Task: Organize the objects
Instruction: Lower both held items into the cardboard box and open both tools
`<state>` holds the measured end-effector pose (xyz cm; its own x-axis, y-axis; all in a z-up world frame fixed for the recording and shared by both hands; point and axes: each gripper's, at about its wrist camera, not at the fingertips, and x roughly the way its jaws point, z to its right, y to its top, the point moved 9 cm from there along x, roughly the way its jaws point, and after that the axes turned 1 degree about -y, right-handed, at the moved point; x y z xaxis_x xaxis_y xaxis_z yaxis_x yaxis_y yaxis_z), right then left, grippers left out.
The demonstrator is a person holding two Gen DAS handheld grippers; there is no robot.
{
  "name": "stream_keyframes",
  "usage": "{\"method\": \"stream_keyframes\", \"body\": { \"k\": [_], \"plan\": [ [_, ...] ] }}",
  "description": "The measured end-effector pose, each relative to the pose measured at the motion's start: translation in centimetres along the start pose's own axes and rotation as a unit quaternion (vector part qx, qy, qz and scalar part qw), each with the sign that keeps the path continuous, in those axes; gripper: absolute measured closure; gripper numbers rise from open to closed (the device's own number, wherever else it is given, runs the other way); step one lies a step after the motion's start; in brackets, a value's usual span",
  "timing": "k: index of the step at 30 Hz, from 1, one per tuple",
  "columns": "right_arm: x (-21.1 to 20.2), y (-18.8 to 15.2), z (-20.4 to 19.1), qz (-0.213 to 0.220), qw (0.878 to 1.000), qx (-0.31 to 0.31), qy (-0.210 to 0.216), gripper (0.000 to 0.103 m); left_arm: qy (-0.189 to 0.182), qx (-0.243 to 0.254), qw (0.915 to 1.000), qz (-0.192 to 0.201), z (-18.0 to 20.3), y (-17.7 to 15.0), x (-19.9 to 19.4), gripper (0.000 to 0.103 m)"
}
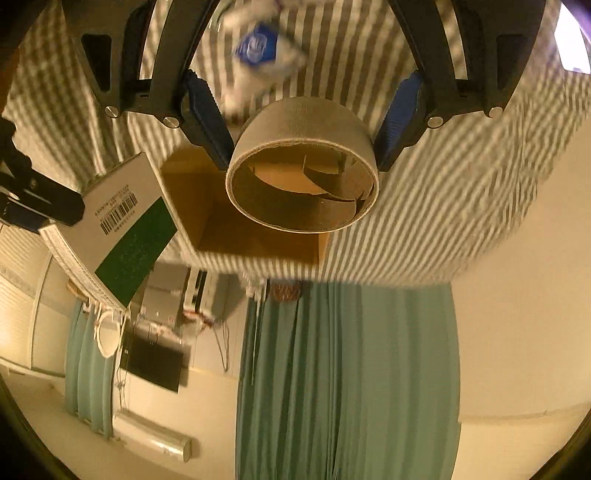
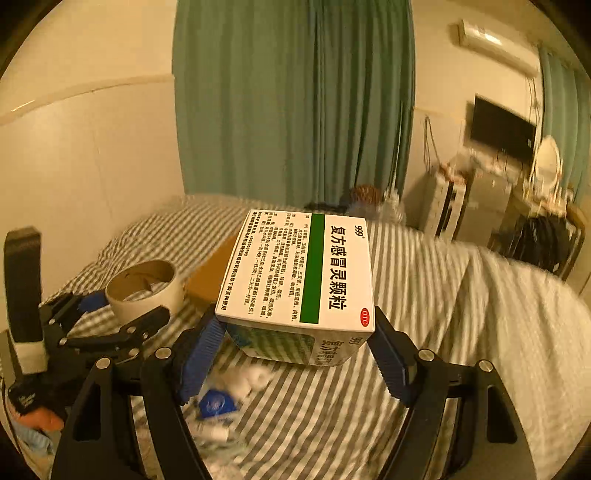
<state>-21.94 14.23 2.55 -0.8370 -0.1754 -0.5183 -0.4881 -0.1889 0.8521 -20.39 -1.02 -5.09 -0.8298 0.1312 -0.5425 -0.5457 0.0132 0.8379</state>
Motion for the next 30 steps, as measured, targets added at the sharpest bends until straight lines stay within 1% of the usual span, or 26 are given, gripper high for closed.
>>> {"method": "stream_keyframes", "body": {
  "k": [3, 5, 7, 10, 14, 17, 19, 22, 26, 27, 29, 30],
  "plan": [
    [0.4, 3.8, 0.1, 0.02, 1.0, -0.015, -0.002, 0.027, -0.008, 0.006, 0.9997, 0.023, 0.8, 3.5, 0.6, 0.024],
    [1.1, 5.5, 0.2, 0.028, 0.999, -0.015, -0.002, 0.027, -0.011, 0.009, 0.9994, 0.032, 1.2, 5.4, 1.7, 0.024],
    [2.5, 7.1, 0.5, 0.033, 0.999, -0.012, -0.002, 0.027, -0.015, 0.009, 0.9994, 0.03, 1.3, 6.9, 3.5, 0.024],
    [5.2, 8.1, 1.5, 0.027, 1.0, 0.008, 0.003, 0.027, -0.016, -0.01, 0.9997, 0.016, 0.5, 8.1, 6.8, 0.024],
    [9.8, 7.0, 2.1, -0.006, 1.0, 0.027, 0.013, 0.027, -0.023, -0.011, 0.9996, -0.008, 0.4, 7.2, 11.3, 0.024],
    [13.4, 5.3, 2.1, -0.036, 0.999, 0.034, 0.02, 0.027, -0.026, -0.007, 0.9993, -0.026, 0.3, 5.4, 14.0, 0.024],
    [14.8, 4.6, 2.3, -0.049, 0.998, 0.036, 0.023, 0.027, -0.026, 0.0, 0.999, -0.038, 0.3, 4.2, 15.4, 0.024],
    [16.0, 3.7, 1.8, -0.061, 0.997, 0.039, 0.027, 0.026, -0.027, 0.018, 0.9985, -0.044, 0.9, 3.2, 16.4, 0.024],
    [16.5, 3.3, 1.4, -0.063, 0.996, 0.043, 0.035, 0.025, -0.036, 0.027, 0.9979, -0.048, 1.2, 3.1, 16.9, 0.022],
    [16.4, 3.3, 1.2, -0.061, 0.996, 0.045, 0.037, 0.024, -0.035, 0.024, 0.998, -0.047, 1.2, 3.1, 16.9, 0.021],
    [15.8, 3.3, 0.9, -0.056, 0.997, 0.046, 0.038, 0.01, -0.023, 0.02, 0.9987, -0.041, 0.5, 2.8, 16.6, 0.012],
    [15.3, 3.5, 1.1, -0.049, 0.997, 0.048, 0.034, 0.009, -0.017, 0.018, 0.9989, -0.04, 0.3, 2.9, 16.4, 0.0]
  ]
}}
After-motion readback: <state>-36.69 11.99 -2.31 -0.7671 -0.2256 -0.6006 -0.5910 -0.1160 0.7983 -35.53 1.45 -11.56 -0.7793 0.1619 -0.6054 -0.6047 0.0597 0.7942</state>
